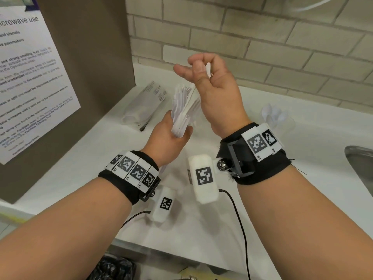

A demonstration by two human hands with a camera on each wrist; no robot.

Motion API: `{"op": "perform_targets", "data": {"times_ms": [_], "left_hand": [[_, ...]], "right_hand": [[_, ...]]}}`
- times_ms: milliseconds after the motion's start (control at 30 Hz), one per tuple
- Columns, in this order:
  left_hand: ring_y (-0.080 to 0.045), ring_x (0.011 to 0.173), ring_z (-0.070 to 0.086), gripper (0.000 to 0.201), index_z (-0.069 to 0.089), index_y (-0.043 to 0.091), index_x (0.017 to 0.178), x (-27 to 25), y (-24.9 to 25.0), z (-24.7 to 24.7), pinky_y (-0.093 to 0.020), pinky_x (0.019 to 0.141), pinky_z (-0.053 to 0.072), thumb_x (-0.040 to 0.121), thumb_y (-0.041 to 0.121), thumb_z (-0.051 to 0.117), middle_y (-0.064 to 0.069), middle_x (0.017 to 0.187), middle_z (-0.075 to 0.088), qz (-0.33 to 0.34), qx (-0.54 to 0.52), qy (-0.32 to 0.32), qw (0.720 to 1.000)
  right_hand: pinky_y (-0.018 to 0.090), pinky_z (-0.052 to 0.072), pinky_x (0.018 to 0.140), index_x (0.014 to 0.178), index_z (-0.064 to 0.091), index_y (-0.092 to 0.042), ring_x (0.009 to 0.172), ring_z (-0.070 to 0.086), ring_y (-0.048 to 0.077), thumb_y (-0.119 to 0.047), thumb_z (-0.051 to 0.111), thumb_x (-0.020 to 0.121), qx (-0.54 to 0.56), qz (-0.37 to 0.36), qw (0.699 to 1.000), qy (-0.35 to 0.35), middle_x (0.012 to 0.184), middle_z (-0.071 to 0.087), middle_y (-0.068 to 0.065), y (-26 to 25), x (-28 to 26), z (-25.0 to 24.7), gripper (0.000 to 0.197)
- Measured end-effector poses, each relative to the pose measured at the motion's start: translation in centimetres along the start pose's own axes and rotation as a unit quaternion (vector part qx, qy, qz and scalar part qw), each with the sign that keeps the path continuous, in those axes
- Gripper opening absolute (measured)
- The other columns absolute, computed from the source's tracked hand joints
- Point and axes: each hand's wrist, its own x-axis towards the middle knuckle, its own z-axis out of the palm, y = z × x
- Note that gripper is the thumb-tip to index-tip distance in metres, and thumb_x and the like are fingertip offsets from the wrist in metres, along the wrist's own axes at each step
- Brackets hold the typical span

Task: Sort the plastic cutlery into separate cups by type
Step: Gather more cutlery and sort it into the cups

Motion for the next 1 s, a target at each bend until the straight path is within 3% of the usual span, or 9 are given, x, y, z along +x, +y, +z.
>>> {"op": "perform_targets", "data": {"times_ms": [67, 133, 367, 433, 533, 667, 767, 867, 1000], "left_hand": [[-0.015, 0.069, 0.062, 0.025, 0.047, 0.02, 0.109, 0.4, -0.1, -0.2, -0.03, 0.062, 0.051, 0.09, 0.033, 0.057, 0.006, 0.081, 0.06, -0.001, 0.002, 0.011, 1.0], [-0.013, 0.068, 0.062, 0.03, 0.05, 0.019, 0.111, 0.8, -0.4, -0.3, -0.029, 0.059, 0.049, 0.088, 0.038, 0.056, 0.005, 0.083, 0.061, 0.009, 0.009, 0.015, 1.0], [-0.018, 0.066, 0.062, 0.028, 0.048, 0.016, 0.105, -0.3, -1.4, 0.3, -0.035, 0.061, 0.053, 0.085, 0.036, 0.055, 0.004, 0.076, 0.059, 0.002, 0.016, 0.006, 1.0], [-0.012, 0.06, 0.056, 0.022, 0.046, 0.017, 0.096, -0.4, -1.7, 0.2, -0.028, 0.056, 0.045, 0.084, 0.034, 0.053, 0.006, 0.07, 0.055, -0.003, 0.011, 0.008, 1.0], [-0.008, 0.06, 0.052, 0.02, 0.046, 0.016, 0.096, -0.7, -1.8, 0.1, -0.024, 0.056, 0.042, 0.086, 0.031, 0.054, 0.007, 0.071, 0.053, -0.001, 0.002, 0.006, 1.0], [-0.02, 0.068, 0.062, 0.027, 0.048, 0.013, 0.109, -0.9, -1.4, -0.1, -0.041, 0.065, 0.056, 0.09, 0.03, 0.056, 0.002, 0.079, 0.058, -0.006, -0.005, 0.017, 1.0], [-0.022, 0.073, 0.064, 0.033, 0.047, 0.015, 0.117, -0.8, -1.0, -0.1, -0.038, 0.067, 0.055, 0.09, 0.03, 0.057, 0.002, 0.083, 0.06, -0.005, -0.003, 0.038, 0.999], [-0.013, 0.073, 0.063, 0.04, 0.047, 0.022, 0.126, -0.5, -1.1, -0.1, -0.032, 0.062, 0.054, 0.088, 0.033, 0.056, 0.006, 0.088, 0.063, 0.0, -0.018, 0.038, 0.999], [-0.005, 0.06, 0.059, 0.032, 0.05, 0.024, 0.119, -0.3, -1.0, -0.4, -0.022, 0.052, 0.046, 0.088, 0.031, 0.058, 0.005, 0.084, 0.063, 0.009, -0.025, 0.016, 1.0]], "right_hand": [[0.032, 0.05, 0.096, 0.102, 0.059, -0.024, 0.107, 0.064, 0.013, -0.036, 0.056, 0.09, -0.034, 0.015, 0.999, 0.009, 0.111, 0.069, 0.007, 0.8, -0.2, 0.2, 0.017], [0.039, 0.048, 0.1, 0.111, 0.065, -0.015, 0.109, 0.062, 0.014, -0.033, 0.057, 0.093, -0.077, 0.047, 0.996, 0.02, 0.117, 0.068, 0.003, 1.5, -0.4, 0.4, 0.027], [0.022, 0.047, 0.091, 0.084, 0.067, -0.019, 0.1, 0.065, 0.007, -0.03, 0.046, 0.1, -0.037, 0.016, 0.997, 0.072, 0.101, 0.074, -0.002, 0.1, -0.4, 0.0, 0.029], [0.028, 0.049, 0.088, 0.084, 0.064, -0.017, 0.091, 0.069, 0.014, -0.03, 0.042, 0.101, -0.013, -0.027, 0.994, 0.103, 0.084, 0.074, -0.002, -1.3, -0.2, -0.4, 0.031], [0.04, 0.053, 0.069, 0.086, 0.053, -0.013, 0.064, 0.068, 0.03, -0.027, 0.033, 0.103, 0.091, -0.09, 0.983, 0.135, 0.056, 0.059, 0.003, -3.5, -0.2, -1.6, 0.03], [0.025, 0.036, 0.044, 0.085, 0.053, -0.016, 0.042, 0.04, 0.011, -0.038, 0.048, 0.097, -0.014, -0.026, 0.996, 0.083, 0.052, 0.041, -0.007, -3.4, -0.5, -2.0, 0.025], [0.025, 0.045, 0.053, 0.072, 0.063, -0.017, 0.051, 0.051, 0.007, -0.029, 0.072, 0.082, -0.237, 0.041, 0.97, -0.035, 0.054, 0.054, -0.012, -1.3, -1.4, -1.4, 0.018], [0.022, 0.05, 0.065, 0.079, 0.072, -0.021, 0.062, 0.057, 0.006, -0.022, 0.072, 0.08, -0.296, 0.049, 0.951, -0.073, 0.062, 0.058, -0.012, -0.2, -2.0, -1.1, 0.002], [0.024, 0.05, 0.074, 0.094, 0.073, -0.03, 0.077, 0.061, 0.01, -0.021, 0.062, 0.088, -0.346, 0.035, 0.931, -0.108, 0.081, 0.064, -0.012, -0.1, -1.9, -1.0, 0.015]]}}
